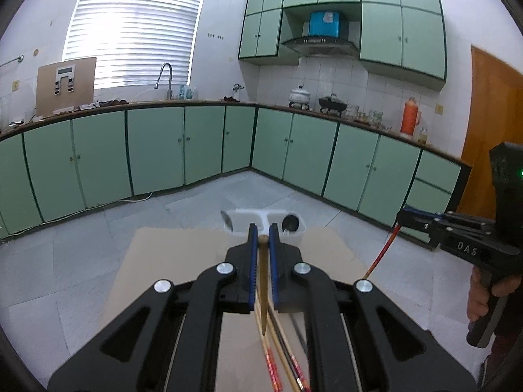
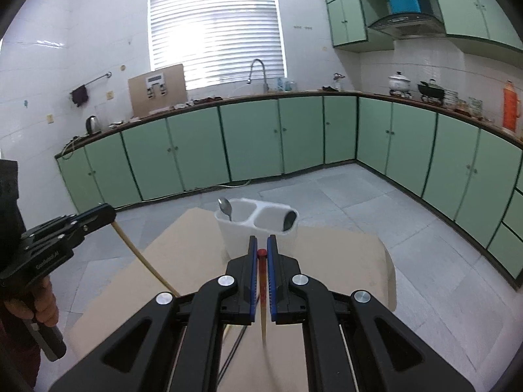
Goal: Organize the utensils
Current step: 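Lift both chopsticks and drop them into the white holder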
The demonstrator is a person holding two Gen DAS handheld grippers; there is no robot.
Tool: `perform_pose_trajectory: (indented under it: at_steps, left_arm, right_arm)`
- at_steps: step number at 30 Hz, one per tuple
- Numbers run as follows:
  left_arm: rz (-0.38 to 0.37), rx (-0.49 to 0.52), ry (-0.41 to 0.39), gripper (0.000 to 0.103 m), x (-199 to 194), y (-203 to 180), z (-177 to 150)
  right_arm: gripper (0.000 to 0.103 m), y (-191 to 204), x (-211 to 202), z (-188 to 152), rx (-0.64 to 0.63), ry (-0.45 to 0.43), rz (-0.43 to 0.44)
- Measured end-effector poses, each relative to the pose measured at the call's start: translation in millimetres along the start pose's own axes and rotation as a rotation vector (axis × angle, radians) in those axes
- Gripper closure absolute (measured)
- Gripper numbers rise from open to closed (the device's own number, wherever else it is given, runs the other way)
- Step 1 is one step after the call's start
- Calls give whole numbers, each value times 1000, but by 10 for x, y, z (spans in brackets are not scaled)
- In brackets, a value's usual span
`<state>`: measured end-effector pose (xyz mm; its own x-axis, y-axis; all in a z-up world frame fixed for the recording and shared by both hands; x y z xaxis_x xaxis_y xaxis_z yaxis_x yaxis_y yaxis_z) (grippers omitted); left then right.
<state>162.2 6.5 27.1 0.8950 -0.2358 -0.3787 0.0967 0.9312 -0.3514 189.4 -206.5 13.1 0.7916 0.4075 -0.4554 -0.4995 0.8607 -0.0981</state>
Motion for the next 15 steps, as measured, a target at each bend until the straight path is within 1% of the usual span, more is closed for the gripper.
perform_pose_trajectory:
  at_steps: [3,7,10,12,15]
  left_arm:
    - [-18,-5,-33,97,-19,-38,213]
    - [-43,3,-115,97,11,-160,631]
    - [-57,12,-172,97,95,-274,918]
    - [-46,27,-205,97,208,-349,1061]
    - [-28,43,-212,97,523,-431,1202]
  right_arm:
    - [97,-86,-29,254,10,-38,34]
    - [97,-271,-69,677,18,-115,43]
    - [97,-417,-30,1017,9,-170,9]
    - [97,-506,55,1210,4,-195,-13]
    - [97,-583,257,1378,-9,-210,-51]
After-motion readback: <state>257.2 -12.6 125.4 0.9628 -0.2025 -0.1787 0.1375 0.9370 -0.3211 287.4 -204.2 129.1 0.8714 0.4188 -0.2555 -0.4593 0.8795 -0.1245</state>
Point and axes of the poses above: each gripper's, at about its wrist camera, not at the fingertips, and x roughly the way its jaws point, y to its left, z to its top, the point moved 6 cm from there along x, roughly the way its jaws point, and after that the axes turned 15 degrees about -x, right-handed, at the moved point
